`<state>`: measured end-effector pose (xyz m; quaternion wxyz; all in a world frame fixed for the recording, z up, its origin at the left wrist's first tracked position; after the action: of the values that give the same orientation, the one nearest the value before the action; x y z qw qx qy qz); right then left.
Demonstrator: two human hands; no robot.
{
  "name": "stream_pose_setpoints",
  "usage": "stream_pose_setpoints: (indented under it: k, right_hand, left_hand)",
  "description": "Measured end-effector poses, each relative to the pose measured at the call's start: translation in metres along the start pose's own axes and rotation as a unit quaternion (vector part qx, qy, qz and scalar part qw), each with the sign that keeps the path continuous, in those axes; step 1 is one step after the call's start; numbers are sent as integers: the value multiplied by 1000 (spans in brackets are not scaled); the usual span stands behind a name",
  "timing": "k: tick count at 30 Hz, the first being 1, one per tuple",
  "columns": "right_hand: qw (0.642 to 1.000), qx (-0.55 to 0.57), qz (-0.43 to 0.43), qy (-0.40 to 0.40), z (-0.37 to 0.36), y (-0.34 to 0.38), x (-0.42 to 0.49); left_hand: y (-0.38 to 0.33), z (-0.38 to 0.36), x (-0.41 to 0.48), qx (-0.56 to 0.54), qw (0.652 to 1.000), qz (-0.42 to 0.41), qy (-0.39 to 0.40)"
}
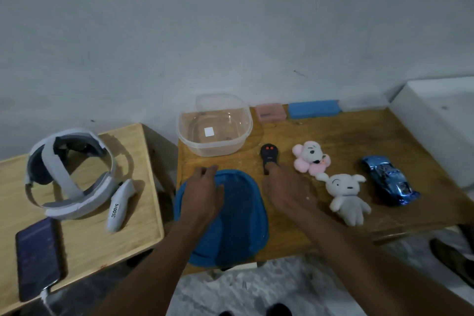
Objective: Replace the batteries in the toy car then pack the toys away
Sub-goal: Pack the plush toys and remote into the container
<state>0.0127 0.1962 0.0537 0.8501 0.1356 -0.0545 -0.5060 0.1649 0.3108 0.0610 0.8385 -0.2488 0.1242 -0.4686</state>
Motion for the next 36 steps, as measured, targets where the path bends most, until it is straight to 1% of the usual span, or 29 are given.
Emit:
stream_pose_setpoints:
  k: [2, 4, 6, 8, 10, 13, 15, 19, 22, 27, 31, 34, 36]
  right_hand:
    - [1000, 5, -1, -17, 19, -17, 14]
    - [1000, -17, -3, -6, 34, -39, 27]
    - [999, -42, -1, 17, 41, -62, 37]
    - [998, -51, 1, 22, 44, -84, 48]
    - [997, -63, 6, 40, 44, -104, 60]
    - [994, -27, 22, 106, 32, -130, 78]
    - [989, -40, 33, 138, 23, -144, 86]
    - [982, -49, 64, 171, -1, -160, 101]
    - [981, -40, 80, 174, -9, -163, 105]
    - [978, -47, 88, 185, -5, -165, 111]
    - [978, -20, 74, 195, 0, -159, 120]
    - [982, 17, 56, 177, 15, -148, 130]
    - [987, 7, 73, 145, 36, -135, 137]
  left_hand:
    - [-37, -6, 18, 3, 999, -54, 0]
    - [-74, -17, 35, 19, 994, -104, 9]
    - [-101, -33, 50, 45, 990, -128, 27]
    - [-120, -52, 63, 66, 988, -130, 47]
    - [-130, -74, 74, 72, 989, -111, 72]
    - [-132, -104, 90, 97, 987, -65, 114]
    - [-129, -121, 97, 118, 983, -30, 135]
    - [-117, -145, 109, 125, 978, 49, 159]
    - [-110, -160, 110, 98, 976, 91, 172]
    - [-110, -163, 117, 68, 979, 121, 147]
    - [-121, -149, 120, 47, 985, 119, 118]
    - [-136, -119, 126, 52, 993, 89, 57]
    - [-147, -89, 131, 57, 995, 77, 10]
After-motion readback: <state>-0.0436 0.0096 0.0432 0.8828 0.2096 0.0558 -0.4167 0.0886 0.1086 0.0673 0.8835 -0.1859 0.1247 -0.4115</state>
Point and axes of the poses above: each hand's wrist, its own x-axis towards the middle knuckle, its own z-axis out of the back of the hand, y = z × x, the point moved 8 cm from there along x, towards the middle knuckle, and after that the axes turned 2 degrees about -y, right-handed, at the moved point
